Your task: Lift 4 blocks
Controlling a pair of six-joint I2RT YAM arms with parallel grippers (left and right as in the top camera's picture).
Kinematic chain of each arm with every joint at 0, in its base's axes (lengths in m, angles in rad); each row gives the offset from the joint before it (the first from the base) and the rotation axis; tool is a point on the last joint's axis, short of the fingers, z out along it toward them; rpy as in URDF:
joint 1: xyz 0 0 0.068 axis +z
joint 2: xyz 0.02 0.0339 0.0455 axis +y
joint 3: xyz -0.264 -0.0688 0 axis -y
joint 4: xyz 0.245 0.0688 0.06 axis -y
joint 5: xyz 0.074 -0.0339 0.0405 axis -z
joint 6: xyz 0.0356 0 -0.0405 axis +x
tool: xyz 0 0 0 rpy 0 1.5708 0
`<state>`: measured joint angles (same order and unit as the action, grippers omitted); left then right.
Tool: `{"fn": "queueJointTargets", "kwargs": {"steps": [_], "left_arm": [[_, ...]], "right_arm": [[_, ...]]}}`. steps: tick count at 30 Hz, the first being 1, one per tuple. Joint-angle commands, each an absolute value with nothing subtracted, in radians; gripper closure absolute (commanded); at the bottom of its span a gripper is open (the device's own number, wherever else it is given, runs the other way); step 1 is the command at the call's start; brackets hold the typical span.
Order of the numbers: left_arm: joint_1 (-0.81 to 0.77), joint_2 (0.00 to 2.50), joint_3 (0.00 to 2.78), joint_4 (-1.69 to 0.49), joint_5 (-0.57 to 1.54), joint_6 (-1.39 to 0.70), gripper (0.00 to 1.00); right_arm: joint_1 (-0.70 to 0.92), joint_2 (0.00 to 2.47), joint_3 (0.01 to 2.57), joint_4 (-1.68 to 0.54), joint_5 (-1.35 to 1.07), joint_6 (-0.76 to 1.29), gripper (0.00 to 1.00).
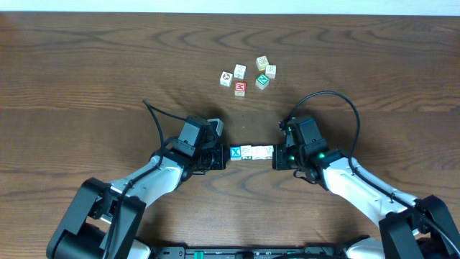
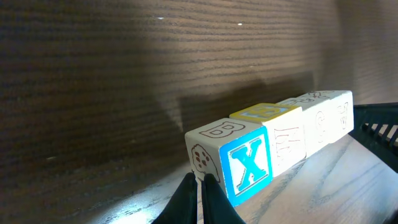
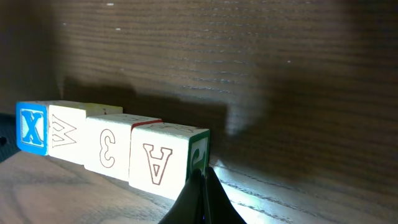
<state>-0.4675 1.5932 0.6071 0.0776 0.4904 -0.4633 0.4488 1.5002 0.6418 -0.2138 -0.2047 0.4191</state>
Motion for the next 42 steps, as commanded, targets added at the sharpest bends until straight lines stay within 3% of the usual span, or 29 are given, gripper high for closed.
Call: {"fn": "queueJointTargets", "kwargs": {"steps": [1,25,42], "left_arm": [[-0.506,1.573,0.663,0.105,0.678,-0.447,0.93],[-0.506,1.573,0.691,0.106,0.693,-0.458,0.93],[-0.506,1.573,0.691,0.105,0.685,-0.457,0.93]], "right_arm": [[0.53,1.481,0.654,-0.167,-0.435,0.403,0.99],[0.531,1.481,0.681,-0.174,-0.445,0.395,0.99],[0.531,1.481,0.681,-0.272,-0.221,0.387,0.99]]}}
